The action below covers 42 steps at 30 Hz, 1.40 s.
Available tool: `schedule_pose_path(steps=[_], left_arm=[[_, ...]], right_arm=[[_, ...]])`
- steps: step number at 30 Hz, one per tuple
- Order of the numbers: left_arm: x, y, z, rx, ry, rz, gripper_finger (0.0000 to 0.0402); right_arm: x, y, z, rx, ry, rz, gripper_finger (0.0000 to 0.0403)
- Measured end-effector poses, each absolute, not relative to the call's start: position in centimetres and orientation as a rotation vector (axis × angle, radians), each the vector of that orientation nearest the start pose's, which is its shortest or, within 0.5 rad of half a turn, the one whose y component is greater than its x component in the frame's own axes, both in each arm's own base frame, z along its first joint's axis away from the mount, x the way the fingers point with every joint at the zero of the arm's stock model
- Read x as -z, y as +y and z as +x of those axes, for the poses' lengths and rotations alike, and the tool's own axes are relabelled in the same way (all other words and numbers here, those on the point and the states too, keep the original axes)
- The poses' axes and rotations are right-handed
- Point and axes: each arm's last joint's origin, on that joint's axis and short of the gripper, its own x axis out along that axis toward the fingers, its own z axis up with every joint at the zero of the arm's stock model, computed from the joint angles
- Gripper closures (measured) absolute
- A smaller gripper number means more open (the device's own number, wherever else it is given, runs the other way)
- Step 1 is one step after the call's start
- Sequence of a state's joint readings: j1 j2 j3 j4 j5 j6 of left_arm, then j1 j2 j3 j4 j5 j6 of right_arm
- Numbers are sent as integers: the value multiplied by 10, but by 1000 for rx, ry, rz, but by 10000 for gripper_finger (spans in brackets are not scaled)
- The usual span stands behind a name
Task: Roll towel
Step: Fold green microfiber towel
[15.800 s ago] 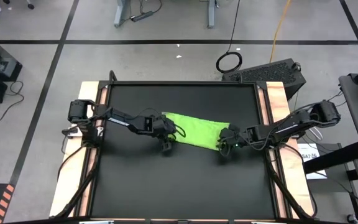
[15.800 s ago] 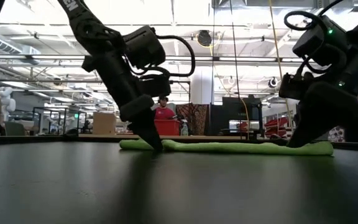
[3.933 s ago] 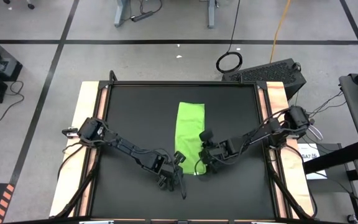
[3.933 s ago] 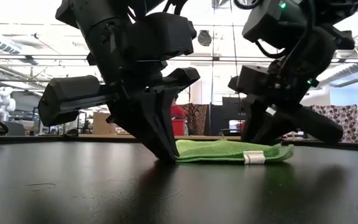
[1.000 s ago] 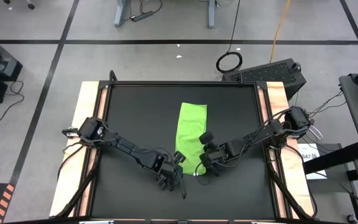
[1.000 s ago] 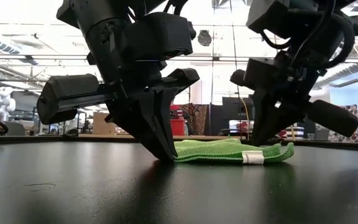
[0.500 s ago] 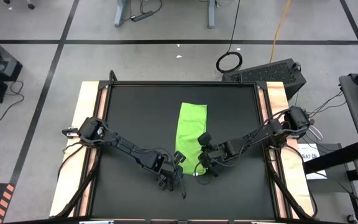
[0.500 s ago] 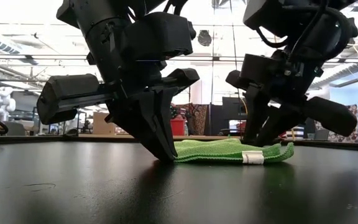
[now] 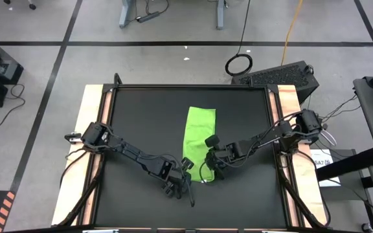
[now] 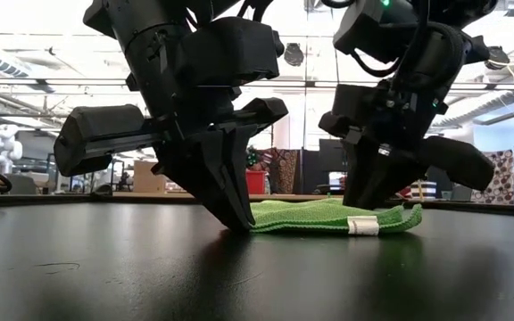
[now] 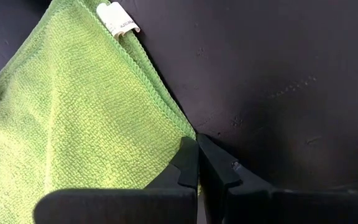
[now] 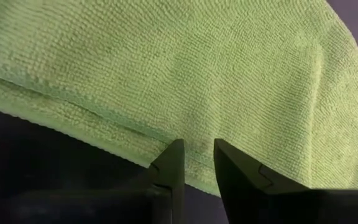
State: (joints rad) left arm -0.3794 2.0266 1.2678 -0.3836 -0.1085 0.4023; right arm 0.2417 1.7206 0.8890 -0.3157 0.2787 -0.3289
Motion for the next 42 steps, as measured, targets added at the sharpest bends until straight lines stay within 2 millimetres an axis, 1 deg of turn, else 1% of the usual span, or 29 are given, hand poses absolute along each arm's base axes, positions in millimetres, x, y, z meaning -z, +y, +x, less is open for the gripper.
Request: schedule_pose_path(steps=[3,9,11,16,20,26,30,33,36,40,42], left_arm=[[-128,-144,368,466,1058,634,399],[-128,-144,368,466,1058,635,399],[-128,-144,368,467,1057,637,399],[-128,-144,369,467,1057,637,399],[-128,-144,369,465,1058,633,399],[-128,-144,369,464,1058,633,399],[-128,-144,369,465,1058,633,399],[-128,-144,368,464,1059,632,399],[-128,-144,368,464,1062,633,399],[-128,-143,368,465,1067,633,399],[-128,-144,368,466,1068,634,399]], right_arm=[[-137,66,301,-170,1113,-574,335],[-137,67,301,-172,1113,-575,391],[-137,67,301,-172,1113,-575,398],[-137,66,301,-143,1112,-579,379],[-137,65,302,-123,1111,-549,346],[-136,58,304,-173,1117,-408,293],[-134,52,306,-159,1124,-372,282],[-134,51,306,-170,1124,-363,296],[-134,51,306,-182,1125,-375,331],[-134,51,306,-212,1126,-379,390],[-134,51,305,-212,1127,-381,395]])
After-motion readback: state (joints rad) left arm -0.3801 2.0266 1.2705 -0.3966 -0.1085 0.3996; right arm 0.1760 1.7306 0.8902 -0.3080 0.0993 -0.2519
